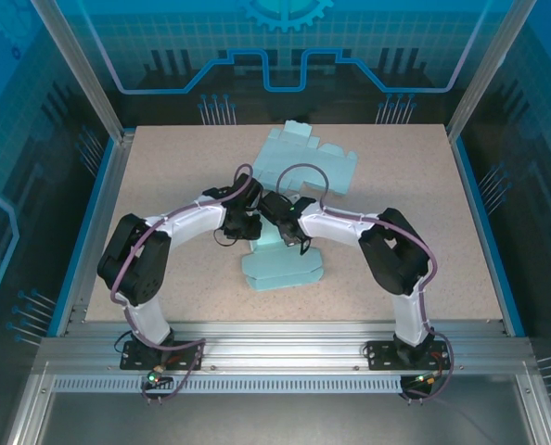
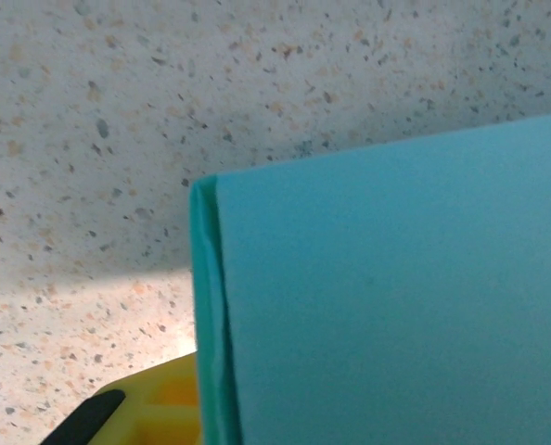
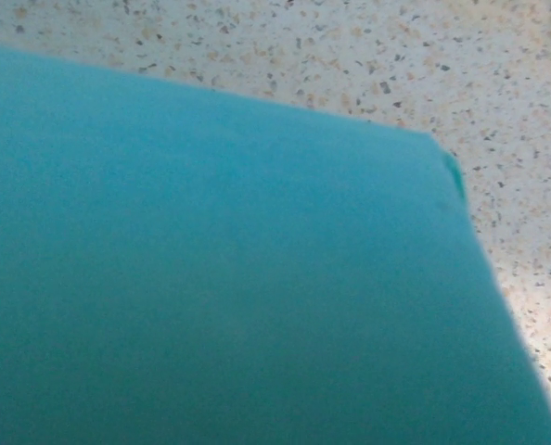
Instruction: Fold the paper box
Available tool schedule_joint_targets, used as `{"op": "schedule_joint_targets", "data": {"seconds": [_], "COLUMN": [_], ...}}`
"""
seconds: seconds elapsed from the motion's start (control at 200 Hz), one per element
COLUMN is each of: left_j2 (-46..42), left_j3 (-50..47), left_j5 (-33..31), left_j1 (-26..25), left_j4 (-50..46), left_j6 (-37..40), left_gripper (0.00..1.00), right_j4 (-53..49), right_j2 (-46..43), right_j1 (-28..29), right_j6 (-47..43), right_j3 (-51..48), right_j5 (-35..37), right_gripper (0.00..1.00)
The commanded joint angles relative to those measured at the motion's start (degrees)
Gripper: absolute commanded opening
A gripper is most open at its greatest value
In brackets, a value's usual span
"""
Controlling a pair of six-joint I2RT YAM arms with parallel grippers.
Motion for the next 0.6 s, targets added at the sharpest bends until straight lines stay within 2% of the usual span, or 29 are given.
{"op": "schedule_joint_targets", "data": {"seconds": [0.0,0.085,0.14,0.235,0.34,0.455,0.595], "left_j2": [-1.5,-1.3,-0.9,-0.3,0.8,2.6,5.4], "left_j3": [-0.8,-1.5,-1.3,-0.6,0.8,2.4,4.2], "left_j5": [-5.2,-7.1,-8.6,-9.9,-11.0,-13.1,-17.7], "left_j1": [-0.2,-0.2,-0.3,-0.2,-0.3,-0.2,-0.4], "left_j4": [4.5,5.5,5.5,5.8,5.4,3.6,1.3], "left_j6": [0.0,0.0,0.2,0.7,1.4,2.1,2.7], "left_gripper": [0.21,0.22,0.32,0.33,0.29,0.19,0.20], "right_j4": [-8.4,-8.7,-8.7,-9.6,-11.4,-13.2,-13.9], "right_j2": [2.2,1.6,1.0,0.8,1.7,2.8,3.7], "right_j1": [-0.5,-1.7,-2.5,-3.5,-3.9,-3.9,-4.3], "right_j6": [-5.8,-6.8,-7.5,-8.4,-8.7,-8.7,-8.6], "right_j3": [0.3,1.1,1.4,2.4,4.3,6.2,7.5], "right_j5": [-8.6,-14.4,-18.0,-21.4,-21.6,-21.1,-24.0], "right_gripper": [0.03,0.02,0.01,0.01,0.01,0.02,0.06]}}
